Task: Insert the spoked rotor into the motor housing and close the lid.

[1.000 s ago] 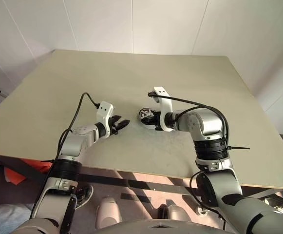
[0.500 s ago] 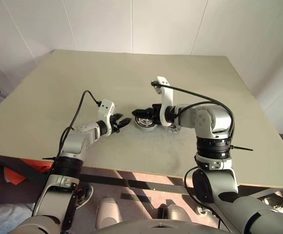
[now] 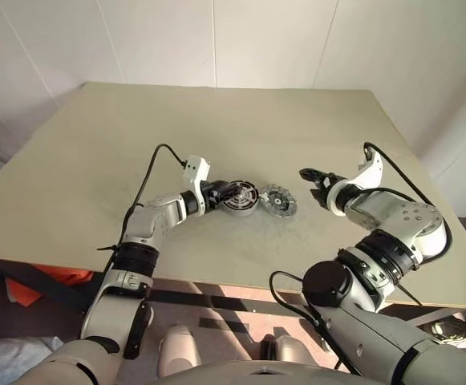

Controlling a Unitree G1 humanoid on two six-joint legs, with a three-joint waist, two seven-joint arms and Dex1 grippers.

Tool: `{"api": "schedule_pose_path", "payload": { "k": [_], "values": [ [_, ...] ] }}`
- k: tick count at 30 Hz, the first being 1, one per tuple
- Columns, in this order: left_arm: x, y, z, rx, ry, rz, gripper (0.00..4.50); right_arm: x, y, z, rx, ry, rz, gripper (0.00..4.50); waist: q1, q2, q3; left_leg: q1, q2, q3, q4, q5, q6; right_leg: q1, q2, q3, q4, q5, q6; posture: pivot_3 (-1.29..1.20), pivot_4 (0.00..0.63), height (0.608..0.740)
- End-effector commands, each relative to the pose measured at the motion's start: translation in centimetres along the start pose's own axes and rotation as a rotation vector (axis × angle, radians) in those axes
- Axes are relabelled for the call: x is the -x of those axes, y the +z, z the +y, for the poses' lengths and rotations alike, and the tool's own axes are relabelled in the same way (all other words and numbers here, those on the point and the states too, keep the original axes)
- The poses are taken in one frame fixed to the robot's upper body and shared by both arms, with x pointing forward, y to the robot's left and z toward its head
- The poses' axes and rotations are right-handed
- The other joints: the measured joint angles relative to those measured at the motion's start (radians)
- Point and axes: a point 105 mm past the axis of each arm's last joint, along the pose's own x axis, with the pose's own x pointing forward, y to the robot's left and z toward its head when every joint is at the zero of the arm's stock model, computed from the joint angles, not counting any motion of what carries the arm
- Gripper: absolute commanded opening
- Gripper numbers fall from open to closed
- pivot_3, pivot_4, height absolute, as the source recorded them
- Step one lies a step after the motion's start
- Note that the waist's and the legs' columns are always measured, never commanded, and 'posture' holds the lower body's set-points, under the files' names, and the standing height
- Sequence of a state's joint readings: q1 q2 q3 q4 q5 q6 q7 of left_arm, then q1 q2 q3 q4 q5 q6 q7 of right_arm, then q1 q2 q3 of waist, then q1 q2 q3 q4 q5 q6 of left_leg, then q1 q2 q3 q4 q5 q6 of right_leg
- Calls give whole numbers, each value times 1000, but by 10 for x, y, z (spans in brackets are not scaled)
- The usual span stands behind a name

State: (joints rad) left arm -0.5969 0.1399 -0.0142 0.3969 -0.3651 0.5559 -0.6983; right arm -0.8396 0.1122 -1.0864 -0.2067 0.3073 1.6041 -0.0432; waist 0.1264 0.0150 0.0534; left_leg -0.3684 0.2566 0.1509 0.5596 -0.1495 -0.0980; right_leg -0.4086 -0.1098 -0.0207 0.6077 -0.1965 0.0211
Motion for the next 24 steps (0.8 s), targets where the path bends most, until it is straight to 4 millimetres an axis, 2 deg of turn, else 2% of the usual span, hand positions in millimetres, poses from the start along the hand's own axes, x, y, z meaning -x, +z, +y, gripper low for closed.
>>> {"api": "schedule_pose_path", "payload": {
  "k": [1,5,11,19,24],
  "values": [
    [-2,17,-4,-46,-31,-36,2750,10,-5,-6,-13,-2,-38,3342,2,0,0,0,0,0,0,0,0,1,0,0,0,0,0,0,0,740],
    [-3,17,-4,-51,-34,-31,2750,11,-25,-21,-23,-35,-3,3342,5,0,0,1,-1,0,1,0,0,2,-1,0,0,0,0,0,0,740],
    [-5,18,-5,-73,-33,-20,2750,8,-45,-26,-39,-38,52,3342,2,2,-1,2,-1,0,1,1,-1,2,-1,1,0,0,1,0,0,740],
    [-4,18,-1,-85,-17,-5,2750,3,-62,-3,-23,90,121,3342,2,2,-1,2,-1,0,0,1,-1,2,-1,0,0,0,1,0,0,740],
    [-5,20,-1,-92,-17,-6,2750,2,-75,-2,-35,107,172,3342,2,2,-1,2,-1,0,0,1,-1,2,-1,0,0,0,1,0,0,740]
  ]
}}
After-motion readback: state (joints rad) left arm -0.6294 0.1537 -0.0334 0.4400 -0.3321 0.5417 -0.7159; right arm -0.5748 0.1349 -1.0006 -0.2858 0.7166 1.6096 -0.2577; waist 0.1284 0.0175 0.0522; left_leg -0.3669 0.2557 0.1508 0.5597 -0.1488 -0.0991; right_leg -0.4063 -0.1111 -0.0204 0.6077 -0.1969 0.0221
